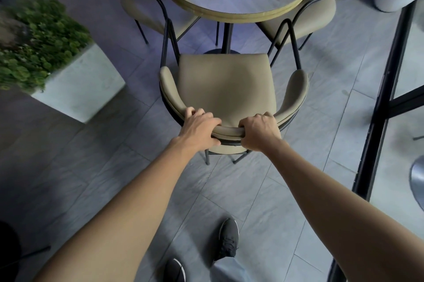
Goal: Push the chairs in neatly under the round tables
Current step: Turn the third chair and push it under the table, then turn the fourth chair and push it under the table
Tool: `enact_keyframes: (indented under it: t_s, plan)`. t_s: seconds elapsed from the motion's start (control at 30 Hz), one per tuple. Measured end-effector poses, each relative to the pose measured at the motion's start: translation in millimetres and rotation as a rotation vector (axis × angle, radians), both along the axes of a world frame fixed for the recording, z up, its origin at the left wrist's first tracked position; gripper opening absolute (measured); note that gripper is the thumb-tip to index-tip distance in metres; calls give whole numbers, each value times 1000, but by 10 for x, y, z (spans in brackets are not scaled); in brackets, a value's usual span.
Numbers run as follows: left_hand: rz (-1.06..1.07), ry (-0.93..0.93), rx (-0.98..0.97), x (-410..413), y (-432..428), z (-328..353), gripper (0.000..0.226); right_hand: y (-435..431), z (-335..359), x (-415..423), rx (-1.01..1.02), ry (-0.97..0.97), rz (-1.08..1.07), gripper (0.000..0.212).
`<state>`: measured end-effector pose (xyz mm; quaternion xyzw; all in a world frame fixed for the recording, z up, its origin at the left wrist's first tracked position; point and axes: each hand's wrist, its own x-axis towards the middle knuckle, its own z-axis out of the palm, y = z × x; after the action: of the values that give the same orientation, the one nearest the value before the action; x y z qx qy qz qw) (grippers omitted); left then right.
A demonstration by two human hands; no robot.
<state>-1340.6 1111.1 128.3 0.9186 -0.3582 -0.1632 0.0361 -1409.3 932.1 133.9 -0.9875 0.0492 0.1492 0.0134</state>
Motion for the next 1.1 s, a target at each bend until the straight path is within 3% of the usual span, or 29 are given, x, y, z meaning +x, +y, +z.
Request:
enact_keyframes:
  t_s: [0.17, 0.3, 0.5, 0.77, 1.1]
  plan:
    - [6, 53, 41, 39, 91, 295, 87, 110, 162, -187, 137, 21, -47, 34]
    - [48, -1, 124, 83, 73, 804, 96, 209, 482, -393, 318, 32, -138, 55]
    - [47, -89, 112, 163, -378, 1643, 80, -42, 1287, -377, 439, -92, -285, 70]
    - [-15, -269, -24, 192, -1752, 2726, 55, -1260, 2424, -408, 458, -314, -337, 64]
    - [-41, -227, -6, 198, -2938, 2815, 48, -2683, 2681, -202, 410, -339, -371, 62]
